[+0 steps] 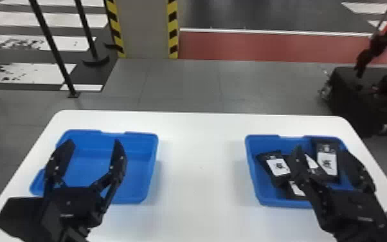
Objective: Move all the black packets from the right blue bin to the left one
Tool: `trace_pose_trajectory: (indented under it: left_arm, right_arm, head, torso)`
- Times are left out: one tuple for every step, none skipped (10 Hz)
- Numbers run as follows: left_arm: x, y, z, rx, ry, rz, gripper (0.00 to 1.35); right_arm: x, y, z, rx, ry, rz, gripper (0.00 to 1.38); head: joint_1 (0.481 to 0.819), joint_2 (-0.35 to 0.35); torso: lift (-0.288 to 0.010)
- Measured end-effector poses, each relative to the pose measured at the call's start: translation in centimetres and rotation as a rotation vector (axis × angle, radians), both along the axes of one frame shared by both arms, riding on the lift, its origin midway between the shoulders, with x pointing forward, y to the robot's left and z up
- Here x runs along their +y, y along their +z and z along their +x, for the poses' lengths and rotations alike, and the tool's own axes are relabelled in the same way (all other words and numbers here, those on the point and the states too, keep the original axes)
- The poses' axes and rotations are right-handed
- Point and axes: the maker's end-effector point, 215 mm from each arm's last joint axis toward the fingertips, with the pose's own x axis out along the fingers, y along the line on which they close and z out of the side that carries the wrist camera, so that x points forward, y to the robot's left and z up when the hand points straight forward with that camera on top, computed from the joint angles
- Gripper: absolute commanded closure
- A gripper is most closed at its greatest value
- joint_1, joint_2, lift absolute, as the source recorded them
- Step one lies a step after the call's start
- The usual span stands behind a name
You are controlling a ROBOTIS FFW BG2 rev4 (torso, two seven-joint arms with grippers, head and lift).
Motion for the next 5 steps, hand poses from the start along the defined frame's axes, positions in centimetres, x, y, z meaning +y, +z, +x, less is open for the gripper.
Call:
trace_pose_trajectory:
  left_arm:
    - [0.01,-0.07,-0.01,0.001,0.0,-0.004,0.28]
    - [0.02,-0.1,-0.02,0.0,0.0,-0.006,0.29]
    - [-0.02,-0.04,-0.03,-0.004,-0.002,-0.009,0.29]
    - [-0.04,0.04,-0.03,-0.009,-0.002,-0.012,0.29]
    - [-0.03,0.02,-0.04,-0.01,-0.003,-0.016,0.29]
  right_arm:
    - [-0.03,0.04,-0.02,-0.002,-0.001,0.0,0.23]
    - [-0.06,0.08,-0.05,-0.003,-0.002,0.0,0.23]
    - [-0.21,0.08,-0.15,-0.004,-0.009,0.001,0.23]
    - [-0.38,0.1,-0.31,-0.005,-0.017,0.002,0.24]
    - [-0.45,0.13,-0.41,-0.006,-0.02,0.004,0.24]
  head:
    - [0.695,-0.005]
    - [0.695,-0.005]
    - [0.695,-0.007]
    - [0.695,-0.01]
    - [0.695,-0.011]
  torso:
    - [-0.11]
    - [-0.11]
    - [-0.11]
    - [-0.11]
    - [-0.11]
